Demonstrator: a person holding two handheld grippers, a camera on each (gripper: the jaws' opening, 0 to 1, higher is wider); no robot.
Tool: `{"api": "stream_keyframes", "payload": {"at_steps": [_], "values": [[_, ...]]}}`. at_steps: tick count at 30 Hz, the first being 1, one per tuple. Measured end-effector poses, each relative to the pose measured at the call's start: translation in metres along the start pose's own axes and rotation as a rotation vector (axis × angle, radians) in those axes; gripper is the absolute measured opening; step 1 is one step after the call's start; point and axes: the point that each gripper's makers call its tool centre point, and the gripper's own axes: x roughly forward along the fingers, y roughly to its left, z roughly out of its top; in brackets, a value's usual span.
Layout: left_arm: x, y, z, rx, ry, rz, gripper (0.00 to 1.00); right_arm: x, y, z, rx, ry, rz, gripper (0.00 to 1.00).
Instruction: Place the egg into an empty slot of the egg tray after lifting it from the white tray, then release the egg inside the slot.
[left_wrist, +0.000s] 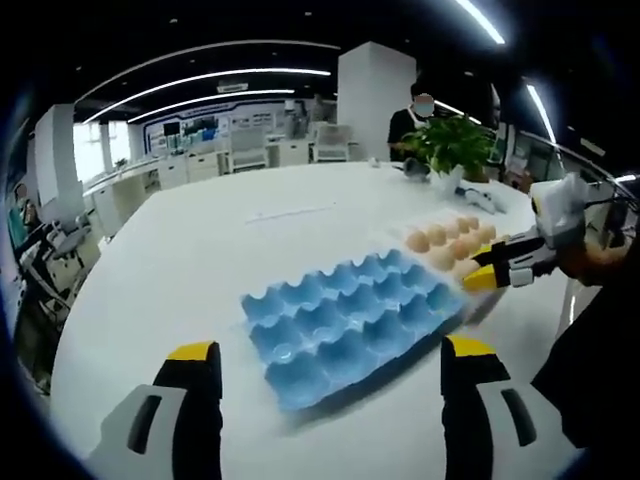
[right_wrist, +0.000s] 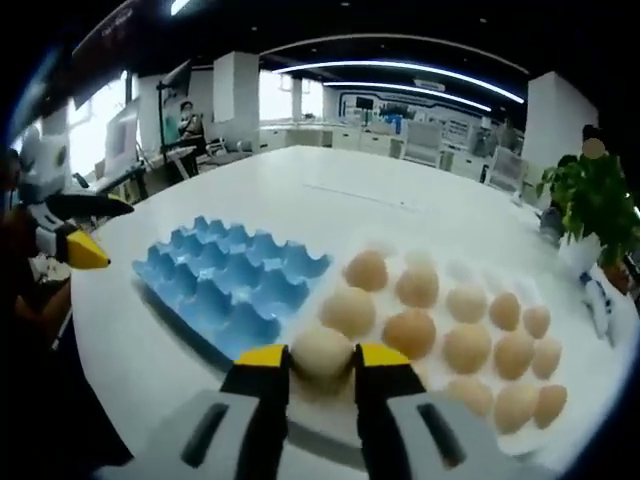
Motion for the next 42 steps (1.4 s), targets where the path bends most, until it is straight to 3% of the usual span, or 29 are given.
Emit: {"api": "stream_keyframes", "payload": {"at_steps": [12,22,32,37,42], "values": [[0.001,0.001,0.0,-0.001,-0.011,-0.002,0.92,-0.001,0.001,0.006,0.026,-0.014,0.018,0.25],[0.001,0.0,-0.002,0.022,-0.004,-0.019,0.91,0.001,0.019,0.033,0.009,-0.055,0.075,0.25],[0.0,0.002,-0.007,0.035,0.003,-0.043,0.9,0.02,0.09,0.063,-0.048,-0.082,0.263,0.25],[0.0,0.005,-0.008,0.054,-0.03,-0.08,0.93,0.032,0.129,0.079,-0.074,-0.1,0.346,0.25],[-0.003,0.012,-0.02,0.096,0.001,-0.111,0.93,0.043,0.165,0.087,-0.11,-0.098,0.409,0.25]]}}
